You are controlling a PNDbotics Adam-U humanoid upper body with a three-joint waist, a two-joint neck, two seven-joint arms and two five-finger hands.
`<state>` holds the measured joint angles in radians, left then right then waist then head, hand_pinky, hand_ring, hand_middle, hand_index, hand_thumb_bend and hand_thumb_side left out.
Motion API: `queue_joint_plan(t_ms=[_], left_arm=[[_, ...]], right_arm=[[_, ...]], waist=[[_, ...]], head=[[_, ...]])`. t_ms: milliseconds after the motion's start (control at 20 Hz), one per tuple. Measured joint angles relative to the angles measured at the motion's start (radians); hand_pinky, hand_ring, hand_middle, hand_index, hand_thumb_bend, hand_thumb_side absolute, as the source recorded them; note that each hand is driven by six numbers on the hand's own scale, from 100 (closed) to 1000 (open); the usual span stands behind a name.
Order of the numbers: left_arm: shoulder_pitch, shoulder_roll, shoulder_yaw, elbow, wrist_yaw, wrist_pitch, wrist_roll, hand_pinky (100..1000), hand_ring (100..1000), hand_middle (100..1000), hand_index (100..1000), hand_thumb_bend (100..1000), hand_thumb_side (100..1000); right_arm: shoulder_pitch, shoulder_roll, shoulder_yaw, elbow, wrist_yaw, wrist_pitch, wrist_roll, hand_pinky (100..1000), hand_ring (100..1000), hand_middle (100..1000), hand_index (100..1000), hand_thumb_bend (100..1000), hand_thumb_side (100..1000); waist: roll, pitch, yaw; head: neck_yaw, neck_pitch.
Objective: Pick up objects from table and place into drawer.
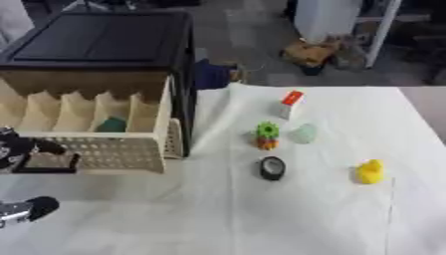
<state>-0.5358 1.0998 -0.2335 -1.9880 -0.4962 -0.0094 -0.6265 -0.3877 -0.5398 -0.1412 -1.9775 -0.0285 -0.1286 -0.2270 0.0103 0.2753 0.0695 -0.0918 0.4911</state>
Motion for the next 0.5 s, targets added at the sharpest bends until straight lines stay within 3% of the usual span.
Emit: queue_joint_plan(t_ms=[200,500], left_arm=[[0.003,0.003,0.025,0.000,0.001,-0.016,0.020,100,100,100,898,404,1000],[0.004,0.002,0.069,0.000,0.036,-0.052,0.055,100,100,100,774,330,1000]], right_arm=[[0.000,0.000,0.000,0.000,0.000,-0.002,-0.004,671,543,578,922,100,1000],[0.000,0.000,-0.001,0.000,0.000,-0.003,-0.012,673,545,579,920,100,1000]], waist=[[0.000,-0.004,0.005],[-0.001,-0.008,0.008]], head=[[-0.005,0.000],[-0.015,0.004]])
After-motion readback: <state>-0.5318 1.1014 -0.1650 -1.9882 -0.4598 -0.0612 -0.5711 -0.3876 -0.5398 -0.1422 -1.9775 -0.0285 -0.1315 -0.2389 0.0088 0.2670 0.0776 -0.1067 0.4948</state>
